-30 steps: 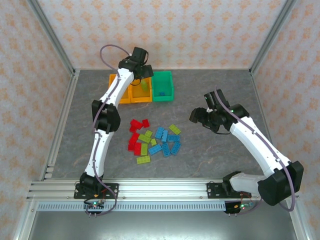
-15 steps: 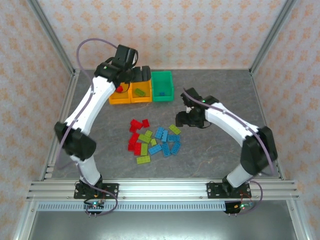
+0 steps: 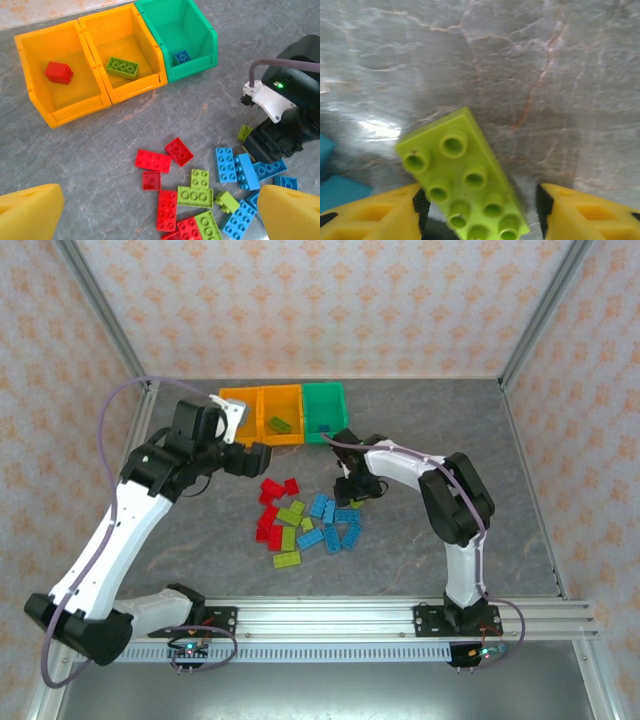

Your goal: Sort the legos into containers by color

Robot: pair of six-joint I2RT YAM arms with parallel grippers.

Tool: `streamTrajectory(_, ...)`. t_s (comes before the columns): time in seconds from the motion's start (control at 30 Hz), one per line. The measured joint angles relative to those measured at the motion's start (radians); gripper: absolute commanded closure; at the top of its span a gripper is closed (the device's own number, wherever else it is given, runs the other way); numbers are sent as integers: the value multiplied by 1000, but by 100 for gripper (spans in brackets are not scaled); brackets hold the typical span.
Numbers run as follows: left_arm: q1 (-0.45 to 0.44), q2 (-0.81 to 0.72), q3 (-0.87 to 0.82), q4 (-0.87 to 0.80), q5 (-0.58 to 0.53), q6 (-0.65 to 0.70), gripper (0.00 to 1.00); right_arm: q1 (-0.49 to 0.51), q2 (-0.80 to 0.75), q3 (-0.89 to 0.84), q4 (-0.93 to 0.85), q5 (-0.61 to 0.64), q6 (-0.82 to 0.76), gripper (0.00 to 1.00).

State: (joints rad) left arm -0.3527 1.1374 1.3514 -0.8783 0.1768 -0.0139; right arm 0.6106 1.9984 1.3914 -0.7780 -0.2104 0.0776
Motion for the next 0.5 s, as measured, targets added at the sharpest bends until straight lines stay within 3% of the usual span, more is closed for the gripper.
streamTrajectory(0.07, 0, -43, -33, 0, -1, 16, 0, 0, 8, 14, 3, 8, -4, 68)
streamTrajectory(0.13, 0, -73, -55, 0, -3, 23, 0, 0, 14, 29, -9, 13, -6, 74)
streamTrajectory(0.37, 0, -82, -64, 2, -36, 2, 0, 0, 20, 86, 9, 5, 50, 76)
streamTrajectory(0.5, 3, -26, -33, 0, -66, -75, 0, 0, -58, 99, 102, 5, 144, 76)
